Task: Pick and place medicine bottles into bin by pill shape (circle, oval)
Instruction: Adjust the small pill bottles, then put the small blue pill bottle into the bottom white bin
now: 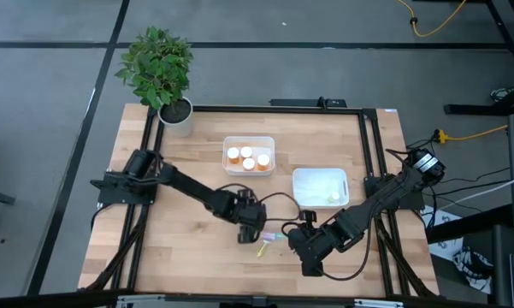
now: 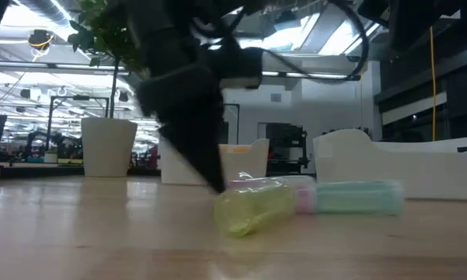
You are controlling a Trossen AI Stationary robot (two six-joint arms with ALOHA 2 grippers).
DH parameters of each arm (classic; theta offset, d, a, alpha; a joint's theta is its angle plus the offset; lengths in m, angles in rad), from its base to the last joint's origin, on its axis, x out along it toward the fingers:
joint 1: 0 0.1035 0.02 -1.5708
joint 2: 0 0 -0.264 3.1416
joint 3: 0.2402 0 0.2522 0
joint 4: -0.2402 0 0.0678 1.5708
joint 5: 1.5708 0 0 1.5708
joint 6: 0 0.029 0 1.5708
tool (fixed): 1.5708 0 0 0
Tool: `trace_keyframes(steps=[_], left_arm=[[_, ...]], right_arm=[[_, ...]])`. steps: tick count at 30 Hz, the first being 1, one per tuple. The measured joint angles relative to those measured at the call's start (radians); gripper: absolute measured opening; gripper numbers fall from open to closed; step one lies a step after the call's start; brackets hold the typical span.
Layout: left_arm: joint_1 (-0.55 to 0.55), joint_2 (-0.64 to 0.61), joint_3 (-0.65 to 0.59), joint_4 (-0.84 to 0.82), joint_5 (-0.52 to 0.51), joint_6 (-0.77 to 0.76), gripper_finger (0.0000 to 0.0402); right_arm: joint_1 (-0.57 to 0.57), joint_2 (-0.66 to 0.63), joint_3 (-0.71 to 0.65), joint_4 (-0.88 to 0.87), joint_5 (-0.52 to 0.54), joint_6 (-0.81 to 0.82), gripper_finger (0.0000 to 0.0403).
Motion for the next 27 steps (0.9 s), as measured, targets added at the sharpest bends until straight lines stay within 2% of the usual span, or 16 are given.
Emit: trace_keyframes(steps=[3,7,12,18,22,27], left_arm=[[0.012,-0.003,0.025,0.010,0.003,0.026,0.0243],[0.011,-0.015,0.022,-0.075,0.010,0.013,0.0243],[-0.001,-0.025,0.022,-0.250,0.010,-0.060,0.0243],[-0.023,-0.028,0.022,-0.522,0.061,-0.178,0.0243],[-0.049,-0.031,0.022,-0.672,0.058,-0.255,0.0243],[-0.095,-0.031,0.022,-0.753,0.066,-0.311,0.0243]], right_arm=[[0.001,0.000,0.000,0.000,0.000,-0.001,0.0190],[0.007,0.000,0.000,-0.003,0.000,-0.002,0.0190],[0.014,0.000,0.000,-0.004,0.026,-0.003,0.0190],[0.014,0.005,-0.002,-0.005,0.052,0.004,0.0190],[0.014,0.009,-0.073,-0.003,0.044,0.037,0.0190],[0.037,0.009,-0.230,0.070,0.038,0.137,0.0190]])
